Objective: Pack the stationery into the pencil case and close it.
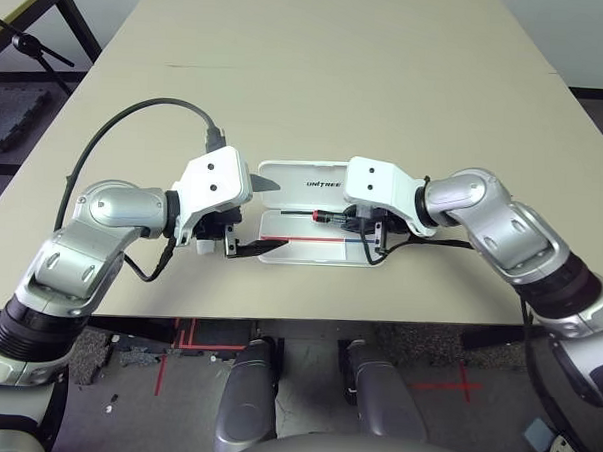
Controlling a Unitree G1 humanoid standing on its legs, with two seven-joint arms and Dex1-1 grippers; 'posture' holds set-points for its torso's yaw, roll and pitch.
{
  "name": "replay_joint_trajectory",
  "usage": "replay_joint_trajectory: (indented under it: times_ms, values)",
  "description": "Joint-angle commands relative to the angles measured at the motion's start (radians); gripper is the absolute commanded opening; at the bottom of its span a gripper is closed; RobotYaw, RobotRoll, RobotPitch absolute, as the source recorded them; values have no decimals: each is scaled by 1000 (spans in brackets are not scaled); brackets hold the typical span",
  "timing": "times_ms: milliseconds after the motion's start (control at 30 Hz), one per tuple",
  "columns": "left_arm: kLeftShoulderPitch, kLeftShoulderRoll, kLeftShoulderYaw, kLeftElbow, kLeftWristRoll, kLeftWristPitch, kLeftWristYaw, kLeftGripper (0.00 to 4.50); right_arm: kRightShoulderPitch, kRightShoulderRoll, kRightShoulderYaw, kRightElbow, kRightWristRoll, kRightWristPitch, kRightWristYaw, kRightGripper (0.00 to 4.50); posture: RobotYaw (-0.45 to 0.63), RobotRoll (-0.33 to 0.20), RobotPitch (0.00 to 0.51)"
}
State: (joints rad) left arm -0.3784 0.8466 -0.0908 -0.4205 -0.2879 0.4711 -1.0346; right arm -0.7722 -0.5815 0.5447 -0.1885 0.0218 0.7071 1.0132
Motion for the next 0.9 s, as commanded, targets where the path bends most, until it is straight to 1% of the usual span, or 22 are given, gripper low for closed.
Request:
replay_joint_trajectory:
  times_ms: [33,400,533,733,767,900]
  values:
    - [16,4,22,-47,-25,27,16,4500,-11,19,23,21,-27,-26,0,512,84,0,151]
    - [48,14,42,-78,-24,63,51,4500,-16,85,62,125,-112,-132,-2,512,120,0,146]
    - [58,9,57,-85,-25,98,81,4500,-18,100,38,148,-122,-140,-7,1968,121,0,147]
    - [61,5,61,-72,-16,122,119,4500,-4,73,-38,150,-66,-128,32,4324,109,0,152]
    - [62,3,63,-70,-16,128,126,4500,4,59,-55,146,-51,-119,47,4485,105,0,155]
    - [68,0,68,-70,-16,164,160,4500,22,1,-129,139,22,-94,107,4485,98,0,161]
